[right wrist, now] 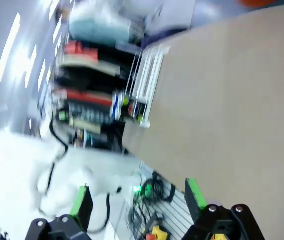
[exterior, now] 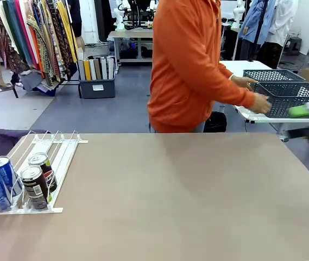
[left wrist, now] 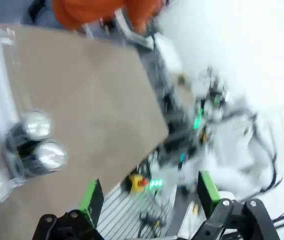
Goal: Retrieve and store the cans from the dispenser.
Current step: Pick up one can from the Automatic Can Dispenser and place it in the middle of the table.
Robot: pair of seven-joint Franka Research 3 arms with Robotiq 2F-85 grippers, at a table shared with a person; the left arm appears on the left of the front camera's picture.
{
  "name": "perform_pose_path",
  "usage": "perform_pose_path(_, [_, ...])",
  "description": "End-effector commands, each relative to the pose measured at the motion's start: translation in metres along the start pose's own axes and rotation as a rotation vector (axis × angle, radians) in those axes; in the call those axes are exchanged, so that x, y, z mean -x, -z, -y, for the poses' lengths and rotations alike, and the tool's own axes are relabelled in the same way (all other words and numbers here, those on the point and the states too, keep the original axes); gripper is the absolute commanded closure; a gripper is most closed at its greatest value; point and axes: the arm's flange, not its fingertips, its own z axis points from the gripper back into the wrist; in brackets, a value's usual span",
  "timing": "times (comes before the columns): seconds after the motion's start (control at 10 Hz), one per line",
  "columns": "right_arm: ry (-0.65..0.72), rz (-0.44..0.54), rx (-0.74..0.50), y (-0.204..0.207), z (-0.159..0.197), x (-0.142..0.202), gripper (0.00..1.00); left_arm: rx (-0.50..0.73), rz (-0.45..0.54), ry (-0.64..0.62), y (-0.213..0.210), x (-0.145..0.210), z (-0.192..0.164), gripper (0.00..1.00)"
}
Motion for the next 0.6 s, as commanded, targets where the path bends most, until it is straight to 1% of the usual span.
perform_pose_path(0.0, [0.116, 0.212, -0.019, -0.051, 0.029, 0.038, 0.0, 0.084, 0.219, -0.055, -0.036, 0.01, -0.04, 0.0])
perform_pose_path(0.1, [0.158, 0.307, -0.059, -0.08, 0.047, 0.052, 0.0, 0.116, 0.305, -0.077, -0.06, 0.021, -0.058, 0.0])
perform_pose_path(0.2, [0.205, 0.383, -0.098, -0.1, 0.065, 0.063, 0.0, 0.137, 0.393, -0.115, -0.078, 0.033, -0.068, 0.0])
perform_pose_path(0.3, [0.23, 0.435, -0.095, -0.11, 0.077, 0.072, 0.0, 0.125, 0.447, -0.128, -0.087, 0.043, -0.072, 0.0])
perform_pose_path(0.4, [0.234, 0.479, -0.084, -0.115, 0.079, 0.077, 0.0, 0.093, 0.453, -0.128, -0.084, 0.044, -0.07, 0.0])
perform_pose_path(0.5, [0.208, 0.541, 0.007, -0.109, 0.076, 0.076, 0.0, 0.096, 0.416, -0.16, -0.098, 0.044, -0.072, 0.0])
